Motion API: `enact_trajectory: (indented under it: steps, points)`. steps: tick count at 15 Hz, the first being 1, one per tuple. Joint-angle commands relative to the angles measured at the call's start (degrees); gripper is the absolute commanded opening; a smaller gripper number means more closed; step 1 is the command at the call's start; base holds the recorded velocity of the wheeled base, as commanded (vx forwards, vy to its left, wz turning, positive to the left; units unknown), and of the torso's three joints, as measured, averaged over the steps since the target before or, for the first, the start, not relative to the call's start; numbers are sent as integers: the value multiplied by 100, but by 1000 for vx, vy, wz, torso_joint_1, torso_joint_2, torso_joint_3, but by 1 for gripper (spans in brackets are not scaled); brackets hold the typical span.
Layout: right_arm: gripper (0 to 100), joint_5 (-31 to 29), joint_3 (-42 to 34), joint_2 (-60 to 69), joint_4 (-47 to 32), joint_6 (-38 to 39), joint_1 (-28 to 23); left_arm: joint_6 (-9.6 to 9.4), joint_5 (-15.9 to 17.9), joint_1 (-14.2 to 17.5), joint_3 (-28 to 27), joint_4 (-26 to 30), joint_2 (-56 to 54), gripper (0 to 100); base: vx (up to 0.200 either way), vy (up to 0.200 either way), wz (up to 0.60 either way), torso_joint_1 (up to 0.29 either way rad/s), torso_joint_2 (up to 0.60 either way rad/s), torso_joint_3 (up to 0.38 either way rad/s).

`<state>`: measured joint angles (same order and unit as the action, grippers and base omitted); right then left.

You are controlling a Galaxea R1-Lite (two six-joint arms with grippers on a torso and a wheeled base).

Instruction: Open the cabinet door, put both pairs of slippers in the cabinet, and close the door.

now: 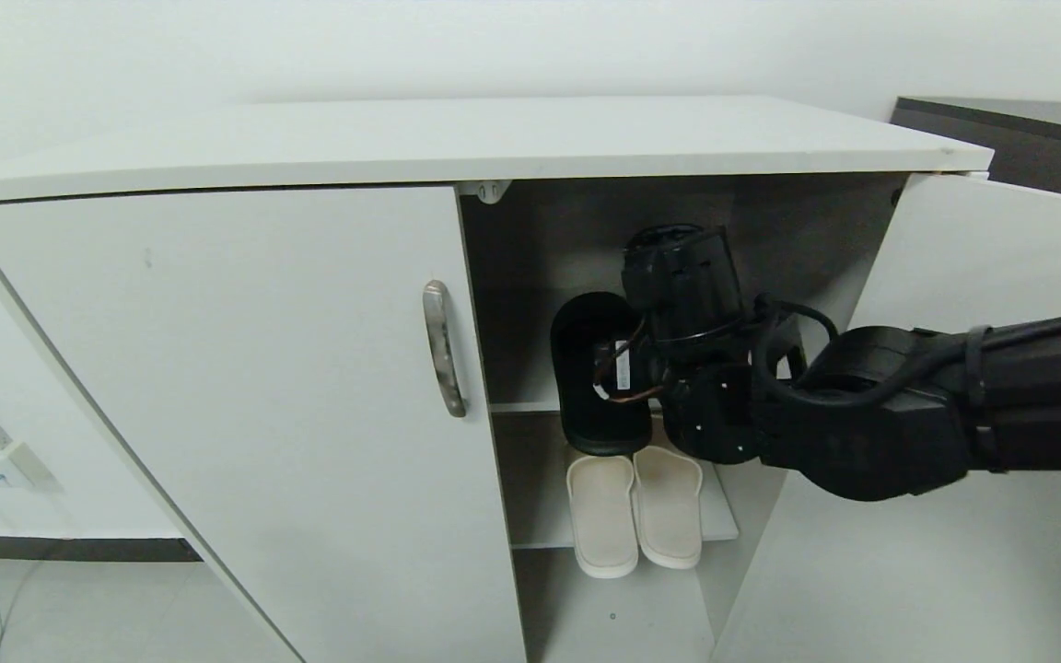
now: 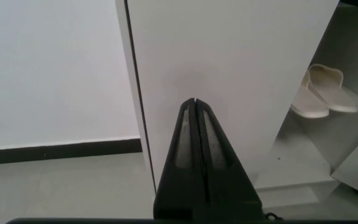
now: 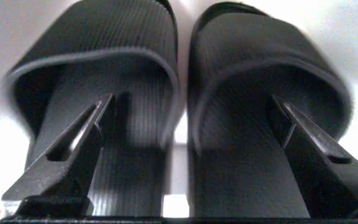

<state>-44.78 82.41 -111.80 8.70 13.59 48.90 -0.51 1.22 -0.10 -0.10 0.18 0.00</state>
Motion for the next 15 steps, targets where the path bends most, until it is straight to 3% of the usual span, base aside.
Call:
enact_trajectory:
  steps: [1,3,6,8,15]
  points:
    - [100,22,-656,642,175,12,270,-2,1,1,1,-1,9,0,0,0,0,0,0,0]
    - [100,74,-1227,950,448,-41,454,7,1,1,1,-1,0,0,0,0,0,0,0,0]
    - [100,1076,-2686,1723,1547,-454,735,-2,1,1,1,-1,9,0,0,0,0,0,0,0]
    - [100,1665,-3266,2031,2153,-630,735,-2,1,1,1,-1,9,0,-200,0,0,-2,5,0]
    - [100,1902,-3530,2136,2258,-612,735,-2,1,1,1,-1,9,0,-200,0,0,4,0,4]
